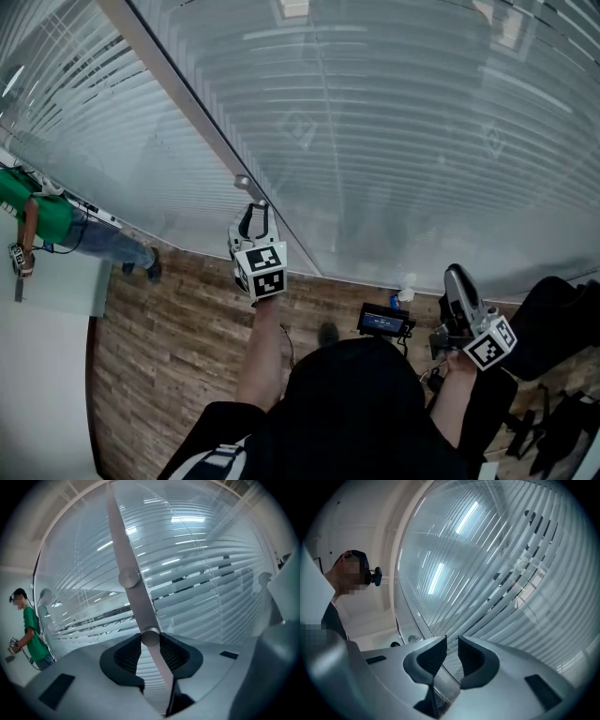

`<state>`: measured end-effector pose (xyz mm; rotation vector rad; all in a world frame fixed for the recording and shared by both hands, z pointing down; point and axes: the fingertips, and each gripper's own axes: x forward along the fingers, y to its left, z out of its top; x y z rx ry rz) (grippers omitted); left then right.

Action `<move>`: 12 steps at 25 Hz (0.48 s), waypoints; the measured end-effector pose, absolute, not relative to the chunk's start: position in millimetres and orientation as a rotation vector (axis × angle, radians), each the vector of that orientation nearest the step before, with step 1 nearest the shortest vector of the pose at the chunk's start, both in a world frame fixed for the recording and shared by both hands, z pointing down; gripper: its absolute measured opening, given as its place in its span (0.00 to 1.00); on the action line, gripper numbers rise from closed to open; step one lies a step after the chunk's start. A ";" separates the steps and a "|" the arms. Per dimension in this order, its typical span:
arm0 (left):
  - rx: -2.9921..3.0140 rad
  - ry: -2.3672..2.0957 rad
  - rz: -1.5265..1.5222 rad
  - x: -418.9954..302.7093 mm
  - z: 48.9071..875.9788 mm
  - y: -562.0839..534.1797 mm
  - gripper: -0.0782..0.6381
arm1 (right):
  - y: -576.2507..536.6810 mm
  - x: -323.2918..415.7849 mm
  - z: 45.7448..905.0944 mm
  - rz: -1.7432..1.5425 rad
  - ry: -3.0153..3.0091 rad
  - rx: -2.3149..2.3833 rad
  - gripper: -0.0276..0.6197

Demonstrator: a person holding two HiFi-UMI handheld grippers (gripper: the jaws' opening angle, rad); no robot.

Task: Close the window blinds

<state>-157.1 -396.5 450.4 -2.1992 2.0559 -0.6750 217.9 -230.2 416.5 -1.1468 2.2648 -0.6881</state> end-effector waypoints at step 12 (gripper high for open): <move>-2.815 2.310 0.441 -164.4 458.7 -392.9 0.37 | -229.0 219.8 418.4 -0.688 2.260 -1.152 0.15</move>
